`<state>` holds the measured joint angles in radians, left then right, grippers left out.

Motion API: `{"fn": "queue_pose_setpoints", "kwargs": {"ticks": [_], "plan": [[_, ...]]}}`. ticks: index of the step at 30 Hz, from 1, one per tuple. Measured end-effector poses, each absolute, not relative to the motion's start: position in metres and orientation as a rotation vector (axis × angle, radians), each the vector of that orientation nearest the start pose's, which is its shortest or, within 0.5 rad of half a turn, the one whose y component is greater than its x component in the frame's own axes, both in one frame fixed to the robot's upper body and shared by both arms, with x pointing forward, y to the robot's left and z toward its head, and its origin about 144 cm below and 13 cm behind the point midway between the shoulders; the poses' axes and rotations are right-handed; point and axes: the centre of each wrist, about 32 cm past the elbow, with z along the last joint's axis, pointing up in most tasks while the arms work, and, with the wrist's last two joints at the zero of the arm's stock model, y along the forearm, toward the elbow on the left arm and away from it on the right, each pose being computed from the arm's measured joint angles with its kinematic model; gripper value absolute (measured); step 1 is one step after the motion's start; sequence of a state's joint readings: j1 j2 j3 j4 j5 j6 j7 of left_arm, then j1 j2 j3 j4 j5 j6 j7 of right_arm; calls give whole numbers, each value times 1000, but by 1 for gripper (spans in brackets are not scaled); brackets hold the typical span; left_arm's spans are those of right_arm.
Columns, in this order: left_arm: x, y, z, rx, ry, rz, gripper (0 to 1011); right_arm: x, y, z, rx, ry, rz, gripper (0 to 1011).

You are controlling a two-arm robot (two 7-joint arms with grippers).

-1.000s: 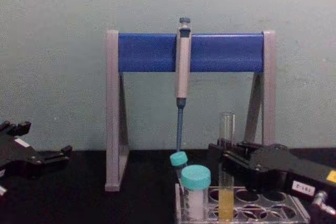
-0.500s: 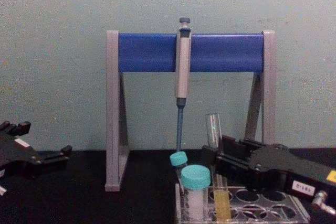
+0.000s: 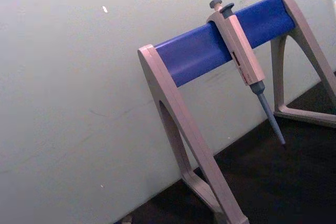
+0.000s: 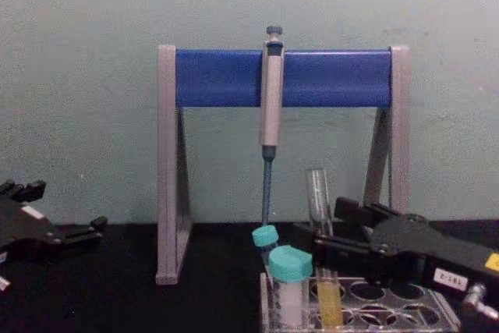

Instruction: Pick up the test tube from the test tube rack, shake it, then place it back into the test tube rack.

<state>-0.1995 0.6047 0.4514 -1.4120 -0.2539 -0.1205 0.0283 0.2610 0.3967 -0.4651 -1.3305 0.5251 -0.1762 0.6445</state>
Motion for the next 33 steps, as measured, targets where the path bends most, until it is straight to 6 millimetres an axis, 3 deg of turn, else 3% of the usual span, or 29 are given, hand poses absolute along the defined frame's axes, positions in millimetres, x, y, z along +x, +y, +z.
{"fn": "queue_pose_setpoints", "kwargs": {"ticks": [1,12,20,27,33], "plan": [[489,310,1140,304,-285,1248,1001,508,-241,1129,58,11,-616,998],[489,310,1140,305,-285,1248,1001,508,-241,1131,65,3,-615,1000],[489,310,1140,304,-285,1248,1001,500,-246,1160,175,-130,-661,1000],[489,310,1140,304,-285,1248,1001,483,-258,1174,215,-267,-885,1000],[489,310,1140,305,-285,1248,1001,472,-262,1168,201,-297,-1070,1000]]}}
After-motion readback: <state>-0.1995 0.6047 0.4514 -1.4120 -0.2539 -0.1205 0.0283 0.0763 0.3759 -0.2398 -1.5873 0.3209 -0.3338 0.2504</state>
